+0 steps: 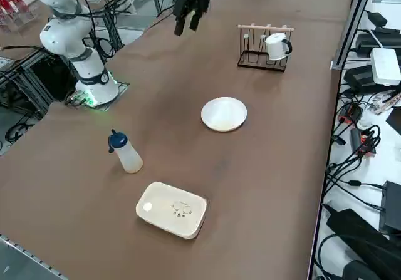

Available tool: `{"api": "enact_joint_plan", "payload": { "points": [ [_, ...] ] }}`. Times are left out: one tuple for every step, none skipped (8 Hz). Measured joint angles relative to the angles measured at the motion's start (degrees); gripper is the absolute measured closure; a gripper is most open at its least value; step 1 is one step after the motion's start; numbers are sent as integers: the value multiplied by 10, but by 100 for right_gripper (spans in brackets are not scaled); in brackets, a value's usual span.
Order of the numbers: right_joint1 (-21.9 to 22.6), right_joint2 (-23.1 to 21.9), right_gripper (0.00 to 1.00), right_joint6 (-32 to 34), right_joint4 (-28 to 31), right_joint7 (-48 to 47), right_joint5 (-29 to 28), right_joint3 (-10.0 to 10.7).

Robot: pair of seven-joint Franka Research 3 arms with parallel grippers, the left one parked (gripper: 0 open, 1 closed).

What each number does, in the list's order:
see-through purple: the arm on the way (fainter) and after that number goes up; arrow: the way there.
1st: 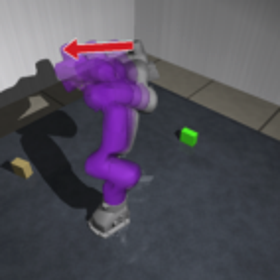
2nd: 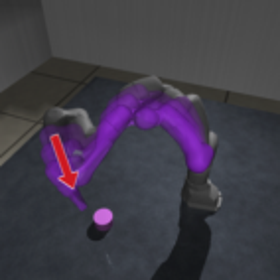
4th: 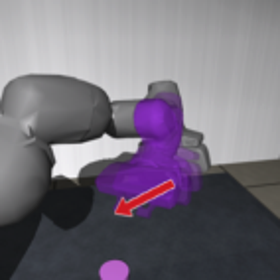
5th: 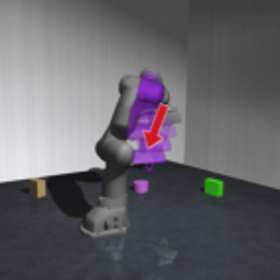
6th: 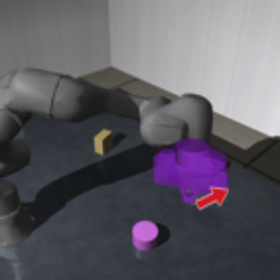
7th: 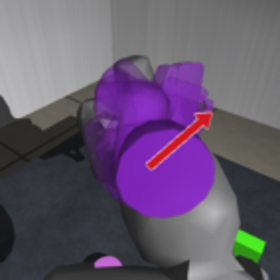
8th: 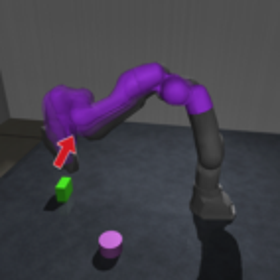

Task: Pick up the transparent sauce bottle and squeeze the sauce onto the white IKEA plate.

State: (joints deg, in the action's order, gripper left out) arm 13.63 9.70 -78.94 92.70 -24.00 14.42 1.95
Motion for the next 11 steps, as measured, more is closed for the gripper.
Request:
{"api": "enact_joint_plan", "payload": {
  "points": [
    [12,31,0,2,1,-42,25,0],
    [14,61,0,4,2,-83,49,0],
    [14,89,0,13,3,-134,84,2],
    [14,116,0,32,5,-194,127,3],
    [13,139,0,47,15,-262,176,4],
    [12,153,0,53,36,-340,219,6],
    [8,160,0,54,60,-423,251,9],
    [-1,162,0,54,81,-500,275,12],
    [-12,166,0,55,98,-571,299,13],
    [-21,175,0,55,110,-646,323,13],
    [-32,193,1,53,116,-728,342,14]
  ]
}}
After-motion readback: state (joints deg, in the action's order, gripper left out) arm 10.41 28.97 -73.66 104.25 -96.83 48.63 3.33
